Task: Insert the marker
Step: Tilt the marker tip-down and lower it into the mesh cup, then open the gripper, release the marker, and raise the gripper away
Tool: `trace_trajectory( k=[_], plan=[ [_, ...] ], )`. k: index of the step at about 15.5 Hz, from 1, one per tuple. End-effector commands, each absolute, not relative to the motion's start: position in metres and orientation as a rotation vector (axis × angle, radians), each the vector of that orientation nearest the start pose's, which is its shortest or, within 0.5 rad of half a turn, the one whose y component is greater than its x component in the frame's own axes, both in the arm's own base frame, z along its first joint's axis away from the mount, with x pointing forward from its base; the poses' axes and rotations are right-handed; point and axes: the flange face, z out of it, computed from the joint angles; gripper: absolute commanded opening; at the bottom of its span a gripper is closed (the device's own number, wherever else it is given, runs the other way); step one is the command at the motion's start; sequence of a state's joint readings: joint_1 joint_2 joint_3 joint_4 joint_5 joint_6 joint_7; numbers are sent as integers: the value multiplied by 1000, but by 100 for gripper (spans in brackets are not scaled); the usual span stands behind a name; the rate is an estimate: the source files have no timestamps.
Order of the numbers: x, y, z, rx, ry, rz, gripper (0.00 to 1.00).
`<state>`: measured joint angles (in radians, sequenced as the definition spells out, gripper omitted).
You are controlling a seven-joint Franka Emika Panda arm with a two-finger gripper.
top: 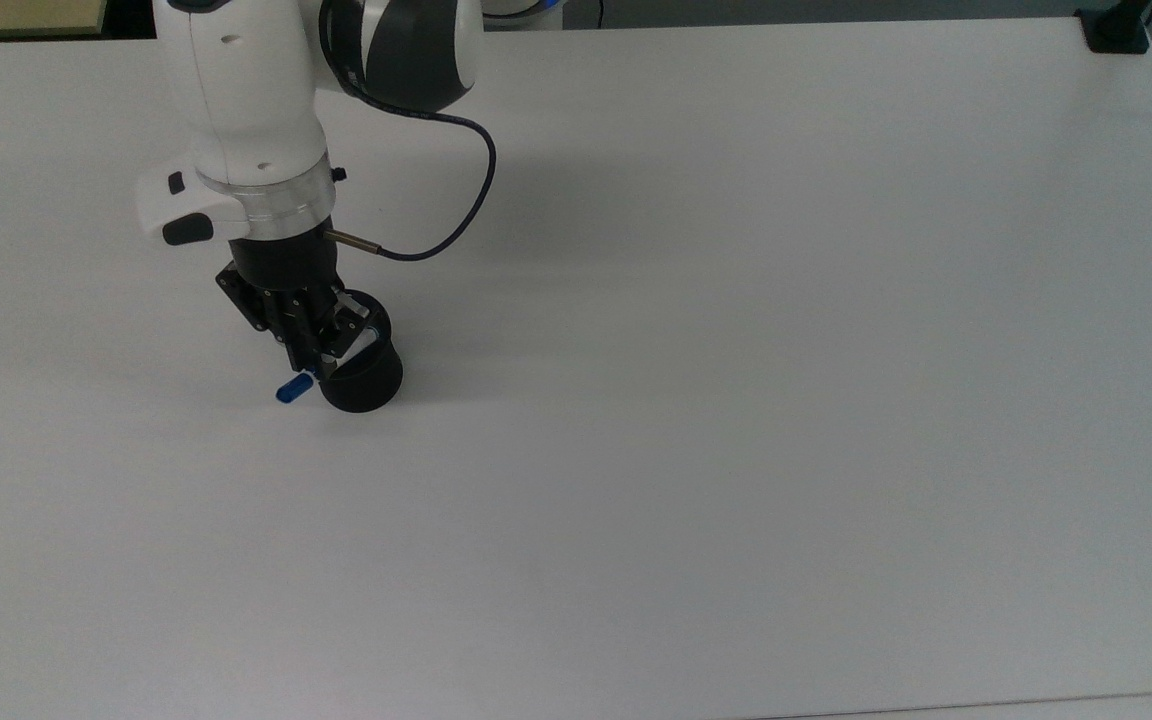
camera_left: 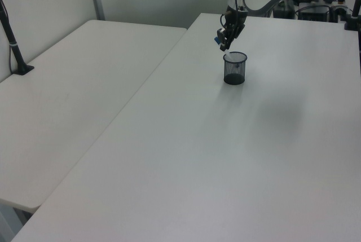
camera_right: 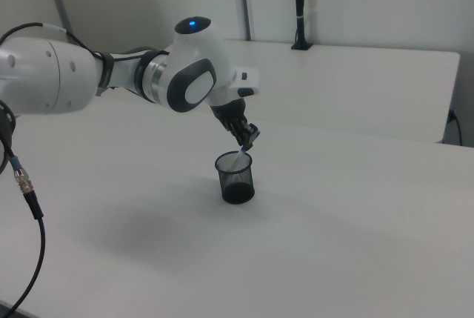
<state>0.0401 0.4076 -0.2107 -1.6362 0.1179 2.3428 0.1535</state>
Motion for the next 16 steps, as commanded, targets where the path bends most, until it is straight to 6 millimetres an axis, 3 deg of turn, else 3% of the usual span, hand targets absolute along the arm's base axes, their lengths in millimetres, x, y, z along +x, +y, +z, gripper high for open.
trace_trajectory(
  k=[1,4,6,7,8,14,15,16],
  plan=[
    [683,-95,420,-3022,595,-483,46],
    [675,-97,431,-3030,582,-408,60],
    [667,-99,444,-3030,584,-347,82],
    [661,-101,454,-3027,589,-313,100],
    [654,-104,463,-3028,594,-272,100],
    [596,-123,561,-3069,446,-42,100],
    [590,-115,572,-3068,419,-57,100],
    [591,-101,571,-3071,388,-36,100]
  ],
)
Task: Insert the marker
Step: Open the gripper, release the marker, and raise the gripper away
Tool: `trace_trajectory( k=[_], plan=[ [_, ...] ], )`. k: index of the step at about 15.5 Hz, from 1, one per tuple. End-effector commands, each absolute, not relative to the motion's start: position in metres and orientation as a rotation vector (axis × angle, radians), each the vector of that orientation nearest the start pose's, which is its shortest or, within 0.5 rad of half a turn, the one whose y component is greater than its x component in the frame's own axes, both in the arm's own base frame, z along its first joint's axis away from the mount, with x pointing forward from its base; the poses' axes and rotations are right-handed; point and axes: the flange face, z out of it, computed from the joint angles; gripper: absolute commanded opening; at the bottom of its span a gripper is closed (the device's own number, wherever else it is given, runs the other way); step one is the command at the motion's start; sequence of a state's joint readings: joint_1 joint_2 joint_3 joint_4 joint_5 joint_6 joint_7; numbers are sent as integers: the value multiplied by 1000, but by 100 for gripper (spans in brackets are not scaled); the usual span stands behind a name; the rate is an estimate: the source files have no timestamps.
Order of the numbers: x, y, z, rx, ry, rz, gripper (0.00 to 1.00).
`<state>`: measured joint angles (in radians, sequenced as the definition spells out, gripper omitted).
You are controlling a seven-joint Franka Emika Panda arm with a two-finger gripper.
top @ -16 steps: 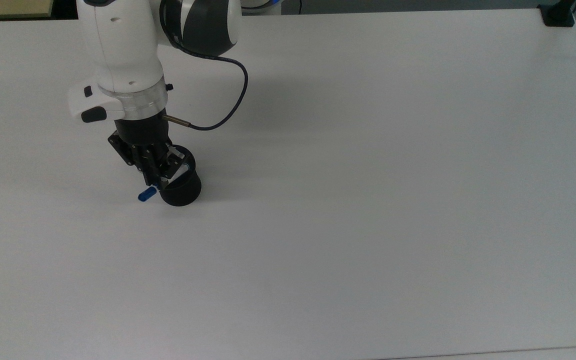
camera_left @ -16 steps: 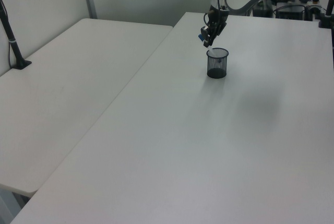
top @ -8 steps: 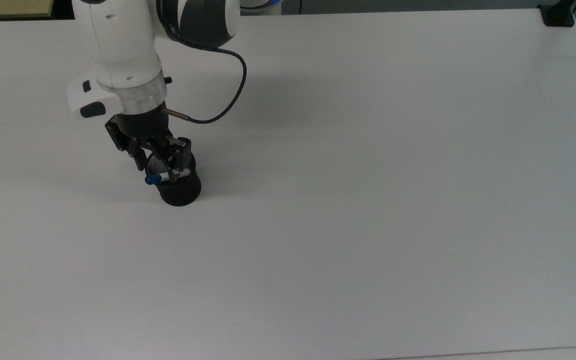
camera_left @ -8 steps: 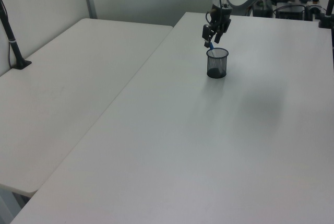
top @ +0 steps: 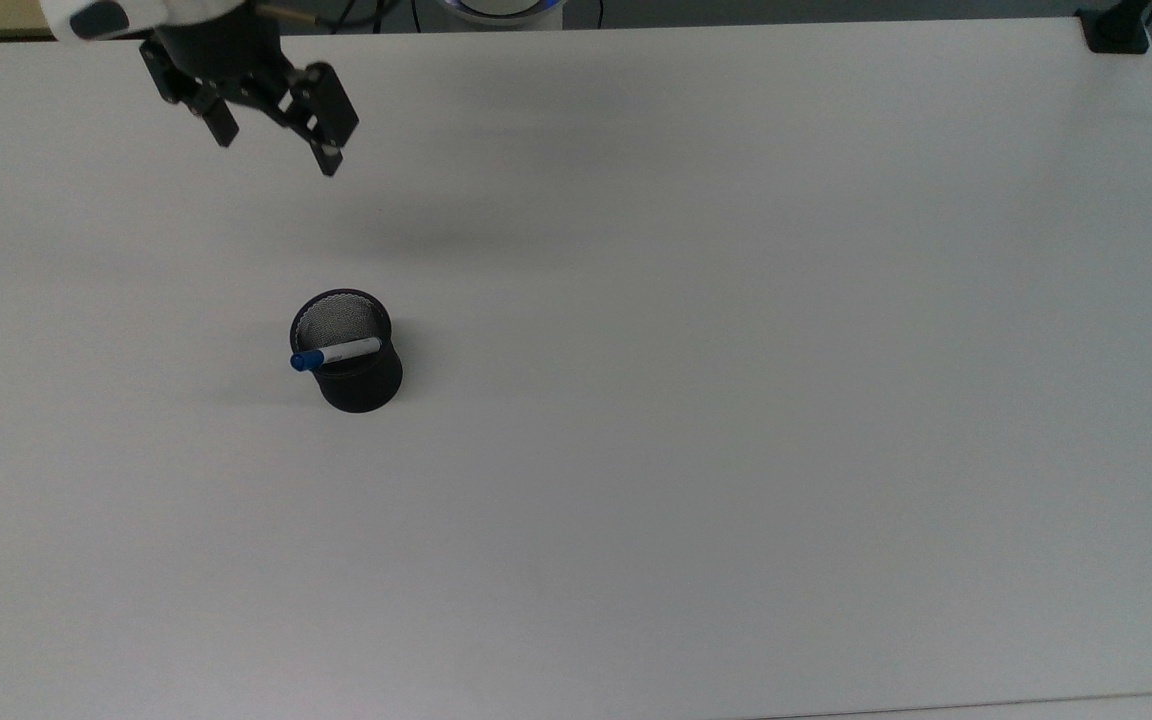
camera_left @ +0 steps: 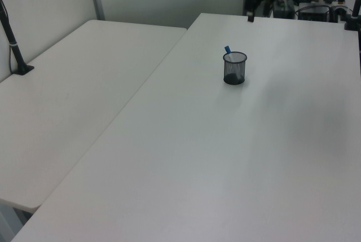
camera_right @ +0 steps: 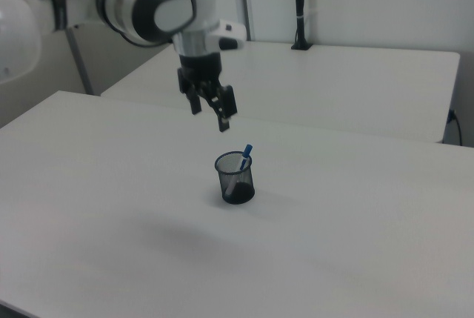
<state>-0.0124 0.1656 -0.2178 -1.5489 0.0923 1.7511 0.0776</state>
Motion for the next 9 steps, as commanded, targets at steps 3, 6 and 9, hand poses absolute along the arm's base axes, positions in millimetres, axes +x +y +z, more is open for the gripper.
trace_trajectory(
  k=[3,6,9],
  plan=[
    [591,-78,568,-3112,317,26,100],
    [591,-88,567,-3121,286,24,100],
    [588,-97,570,-3118,319,26,100]
  ],
)
